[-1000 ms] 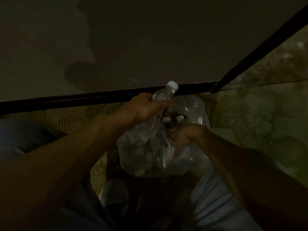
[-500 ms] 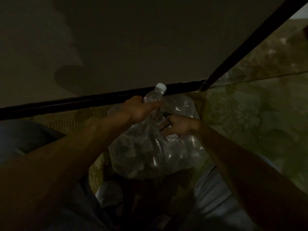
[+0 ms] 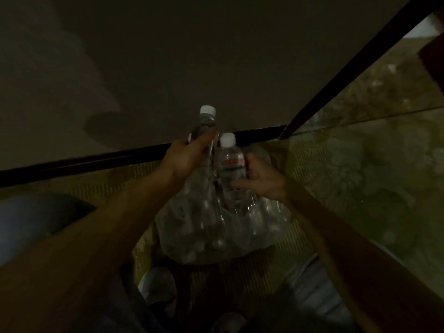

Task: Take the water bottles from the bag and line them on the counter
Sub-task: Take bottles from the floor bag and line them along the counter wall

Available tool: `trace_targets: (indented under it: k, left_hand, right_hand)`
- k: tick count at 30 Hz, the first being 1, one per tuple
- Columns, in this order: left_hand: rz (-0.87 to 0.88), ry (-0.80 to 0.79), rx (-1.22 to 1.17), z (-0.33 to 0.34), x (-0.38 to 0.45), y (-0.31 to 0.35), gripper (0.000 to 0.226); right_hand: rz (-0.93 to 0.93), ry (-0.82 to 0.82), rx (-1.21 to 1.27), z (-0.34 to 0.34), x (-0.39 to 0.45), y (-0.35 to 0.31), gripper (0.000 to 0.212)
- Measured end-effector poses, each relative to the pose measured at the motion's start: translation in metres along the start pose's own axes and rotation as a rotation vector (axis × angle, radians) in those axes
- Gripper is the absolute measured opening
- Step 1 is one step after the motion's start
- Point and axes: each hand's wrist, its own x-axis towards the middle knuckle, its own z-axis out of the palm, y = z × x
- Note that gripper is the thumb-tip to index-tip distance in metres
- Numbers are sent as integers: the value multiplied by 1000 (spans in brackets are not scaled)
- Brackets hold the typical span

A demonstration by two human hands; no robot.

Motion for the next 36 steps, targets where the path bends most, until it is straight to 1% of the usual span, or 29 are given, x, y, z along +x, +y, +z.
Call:
trace_targets:
  k: [3,7,10,12,15,16,18,19,20,22,24,27,29,32,33,36]
  left_hand:
    - [32,-72,-19,-6,-21,12,43]
    - [28,-118,-43,-13,-76,55,50]
    - [27,-122,-132,-18,-129,100,39]
    - [44,-126,-158,-21,-166,132,33]
    - [56,-139,-132,-25,-226,180,27]
    - [44,-147,-132,-28,-246,197,31]
    - [7,-184,-140,-38,-283,231,44]
    - [-5,-197,-173,-43,-301,248,49]
    - [-15,-202,-222,-50,-320,266,51]
    - [-8,-193,-294,-63,-354,299,49]
    - [18,-192,-298,-75,-383,328,46]
    - [92,-201,-286,-92,-418,364,50]
    - [112,-217,-346,-98,-441,386,56]
    - [112,-236,-475,-105,-468,408,60]
    - [133,-212,-458,-109,-475,412,60]
    - [215,-72,-337,-120,-497,425,53]
  right_hand:
    - [-16,93,222,-12,-26,-32,53]
    - [-5,84,399,-29,-71,-87,46]
    - [46,56,556,-39,-109,-136,39]
    - [106,63,632,-40,-133,-173,42]
    - [159,119,688,-41,-170,-233,68]
    - [164,116,698,-43,-184,-255,69]
    - [157,81,686,-50,-215,-303,59]
    - [159,74,681,-55,-229,-324,58]
    - [160,73,679,-60,-243,-346,62]
    - [156,80,686,-69,-268,-390,71]
    - [123,92,688,-76,-290,-431,67]
    - [90,116,722,-84,-317,-484,61]
    - [73,109,748,-86,-329,-512,58]
    - [31,102,723,-86,-344,-550,53]
    - [22,102,715,-86,-349,-561,55]
    - [-32,101,705,-83,-365,-589,67]
